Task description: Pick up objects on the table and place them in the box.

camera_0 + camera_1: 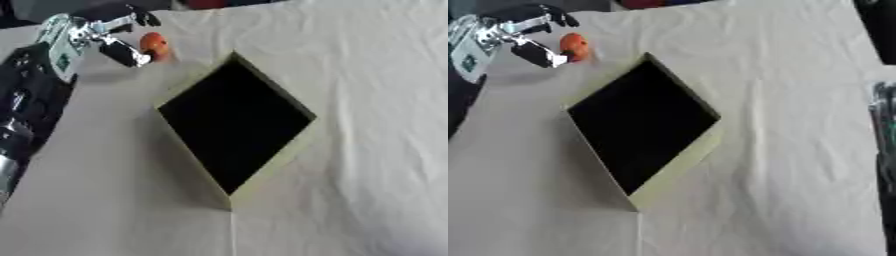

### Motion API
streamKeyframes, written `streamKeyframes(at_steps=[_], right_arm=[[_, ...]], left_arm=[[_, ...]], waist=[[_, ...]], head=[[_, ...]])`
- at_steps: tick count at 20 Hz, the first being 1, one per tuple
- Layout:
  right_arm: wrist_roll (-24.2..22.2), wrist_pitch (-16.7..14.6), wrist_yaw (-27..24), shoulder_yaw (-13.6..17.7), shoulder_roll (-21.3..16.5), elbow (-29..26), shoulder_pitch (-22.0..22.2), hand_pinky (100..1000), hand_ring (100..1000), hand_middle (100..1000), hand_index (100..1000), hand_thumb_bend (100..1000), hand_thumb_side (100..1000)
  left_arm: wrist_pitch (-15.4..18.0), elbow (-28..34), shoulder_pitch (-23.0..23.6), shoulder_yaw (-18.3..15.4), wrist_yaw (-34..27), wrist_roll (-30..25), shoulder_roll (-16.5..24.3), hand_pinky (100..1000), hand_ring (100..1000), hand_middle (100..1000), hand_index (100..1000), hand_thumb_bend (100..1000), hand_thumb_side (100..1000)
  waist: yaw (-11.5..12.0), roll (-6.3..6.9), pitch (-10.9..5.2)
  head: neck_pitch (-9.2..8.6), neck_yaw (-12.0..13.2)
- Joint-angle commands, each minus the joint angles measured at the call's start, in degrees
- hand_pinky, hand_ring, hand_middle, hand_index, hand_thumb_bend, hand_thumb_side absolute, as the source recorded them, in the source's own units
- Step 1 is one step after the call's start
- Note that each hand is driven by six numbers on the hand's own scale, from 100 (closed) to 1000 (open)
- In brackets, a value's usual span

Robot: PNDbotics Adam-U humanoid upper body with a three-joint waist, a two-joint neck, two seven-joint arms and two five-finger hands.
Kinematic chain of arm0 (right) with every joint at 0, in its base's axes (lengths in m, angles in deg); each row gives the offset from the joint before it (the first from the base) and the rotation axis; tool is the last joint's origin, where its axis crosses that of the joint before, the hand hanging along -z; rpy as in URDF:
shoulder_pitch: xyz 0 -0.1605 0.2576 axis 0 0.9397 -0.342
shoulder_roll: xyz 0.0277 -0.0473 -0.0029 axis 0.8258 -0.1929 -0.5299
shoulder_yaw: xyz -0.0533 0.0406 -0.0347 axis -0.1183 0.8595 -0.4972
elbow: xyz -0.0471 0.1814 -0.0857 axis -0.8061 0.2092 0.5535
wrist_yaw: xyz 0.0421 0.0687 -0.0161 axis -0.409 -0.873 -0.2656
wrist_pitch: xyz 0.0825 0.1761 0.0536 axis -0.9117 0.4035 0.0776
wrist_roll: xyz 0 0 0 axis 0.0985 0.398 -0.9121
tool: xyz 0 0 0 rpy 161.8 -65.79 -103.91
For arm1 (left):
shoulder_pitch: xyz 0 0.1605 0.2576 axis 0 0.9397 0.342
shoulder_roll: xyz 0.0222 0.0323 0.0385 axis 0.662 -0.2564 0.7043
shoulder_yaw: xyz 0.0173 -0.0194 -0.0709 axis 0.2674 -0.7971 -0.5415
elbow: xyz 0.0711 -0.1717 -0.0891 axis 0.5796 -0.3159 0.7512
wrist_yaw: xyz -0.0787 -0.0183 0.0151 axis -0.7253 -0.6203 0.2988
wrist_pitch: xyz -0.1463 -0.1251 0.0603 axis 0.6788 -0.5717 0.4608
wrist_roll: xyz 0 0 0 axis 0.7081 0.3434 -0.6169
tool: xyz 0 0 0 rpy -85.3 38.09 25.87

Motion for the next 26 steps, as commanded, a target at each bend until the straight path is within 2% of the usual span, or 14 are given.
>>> streamKeyframes(at_steps=[1,11,18,22,26], right_arm=[[-0.07,-0.11,-0.34,0.07,-1.17,-0.86,-1.02,686,836,632,766,100,764],[0.13,-0.14,-0.75,0.08,-1.37,-0.86,-1.16,685,837,631,767,100,766],[0.22,-0.09,-0.95,0.11,-1.43,-0.86,-1.07,684,838,631,767,100,768],[0.26,-0.14,-1.04,0.13,-1.42,-0.86,-1.06,684,838,631,767,100,768],[0.33,-0.15,-1.11,0.18,-1.38,-0.86,-1.05,684,838,631,767,100,768]], left_arm=[[-0.71,0.26,-1.48,-0.74,1.66,1.2,1.03,768,882,825,907,228,257],[-2.65,-0.78,-1.41,-1.21,6.72,3.17,0.65,768,875,802,891,212,237],[-3.12,-1.18,-1.37,-1.51,7.38,4.25,0.4,685,810,712,824,139,206],[-3.82,-1.19,-1.3,-1.31,9.44,5.56,0.51,617,766,673,789,150,154],[-4.37,-1.26,-1.24,-1.38,12.92,8.13,0.4,606,766,673,789,201,132]], waist=[[-0.02,-0.09,-1.02],[-0.65,0.18,-0.31],[-0.85,0.28,-0.02],[-1.01,0.35,0.03],[-1.27,0.38,0.19]], head=[[-0.77,0.09],[-1.17,0.67],[-1.19,0.9],[-1.32,1.0],[-1.82,1.37]])
